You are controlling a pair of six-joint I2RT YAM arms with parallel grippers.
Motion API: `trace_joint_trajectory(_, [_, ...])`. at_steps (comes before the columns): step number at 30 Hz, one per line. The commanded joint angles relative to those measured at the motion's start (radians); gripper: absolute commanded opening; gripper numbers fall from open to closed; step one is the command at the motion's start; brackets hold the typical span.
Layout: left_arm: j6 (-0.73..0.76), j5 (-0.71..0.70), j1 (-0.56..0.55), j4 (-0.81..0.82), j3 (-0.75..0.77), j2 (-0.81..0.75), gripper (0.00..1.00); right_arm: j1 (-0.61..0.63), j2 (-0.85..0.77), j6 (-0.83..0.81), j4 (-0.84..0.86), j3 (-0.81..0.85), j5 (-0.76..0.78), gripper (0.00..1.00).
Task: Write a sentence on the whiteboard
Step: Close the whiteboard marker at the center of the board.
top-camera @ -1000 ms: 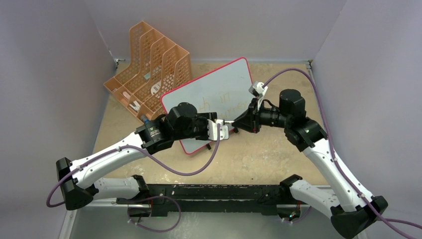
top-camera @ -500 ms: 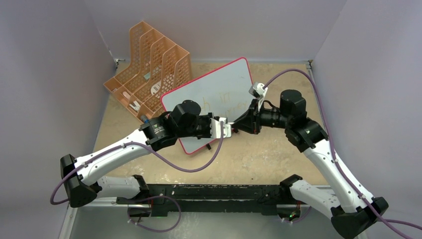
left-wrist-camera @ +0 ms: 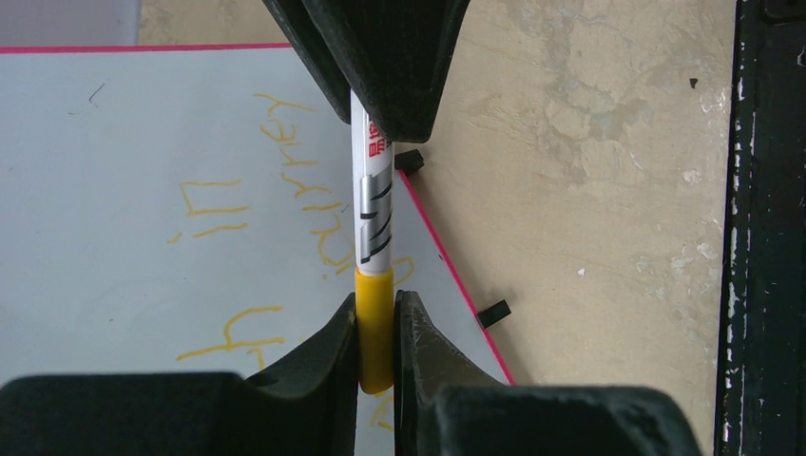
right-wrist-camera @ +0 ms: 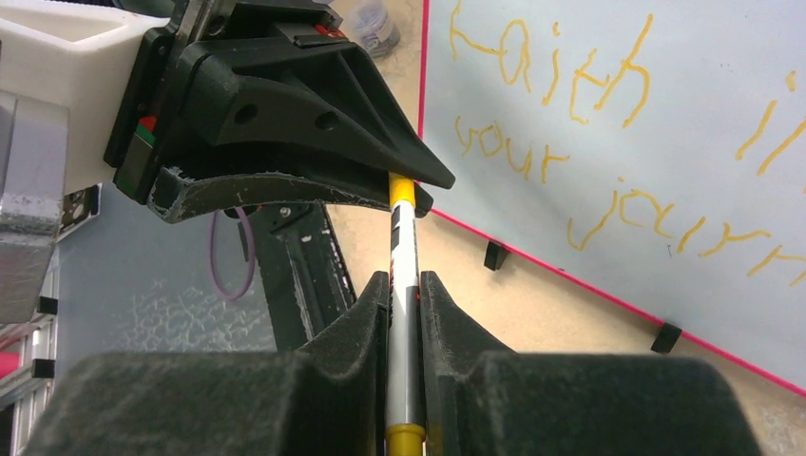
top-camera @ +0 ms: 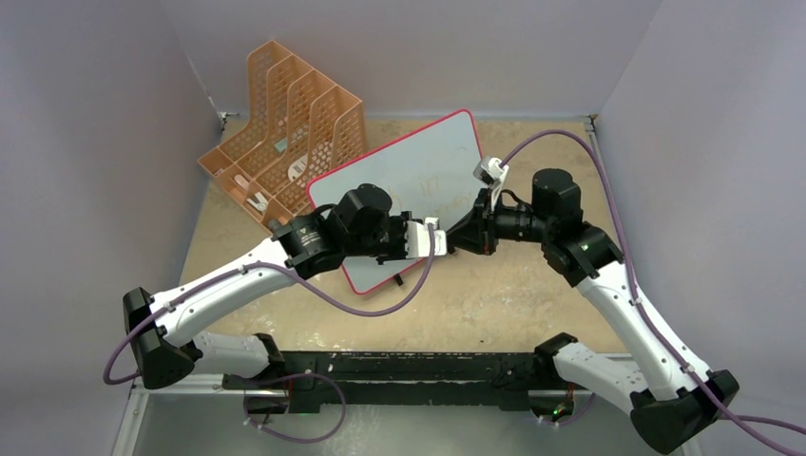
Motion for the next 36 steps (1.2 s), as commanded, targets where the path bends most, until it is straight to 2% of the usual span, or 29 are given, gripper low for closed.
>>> trace_joint_trajectory(1, [-0.037,0.044,-0.047,0.132,0.071,0.009,0.0,0.02,0.024,0.028,0.076,-0.007,-0.03,0.0])
trace_joint_trajectory(14, [-0.019,-0.149,-0.167,0.306,0.015,-0.05,0.0,0.105,0.102,0.086,0.11,-0.017,0.057,0.0])
trace_joint_trajectory(22, [0.034,-0.164,-0.249,0.493,-0.121,-0.152,0.0,0.105,0.123,0.148,0.156,-0.038,0.046,0.0])
trace_joint_trajectory(26, [0.038,-0.164,-0.264,0.48,-0.126,-0.149,0.0,0.105,0.126,0.15,0.142,-0.04,0.09,0.0])
trace_joint_trajectory(32, [0.01,-0.272,-0.262,0.37,-0.129,-0.111,0.0,0.105,0.072,0.16,0.116,-0.043,0.146,0.0])
trace_joint_trajectory(36, [-0.063,-0.297,-0.237,0.294,-0.158,-0.103,0.0,0.105,0.014,0.166,0.12,-0.044,0.216,0.13])
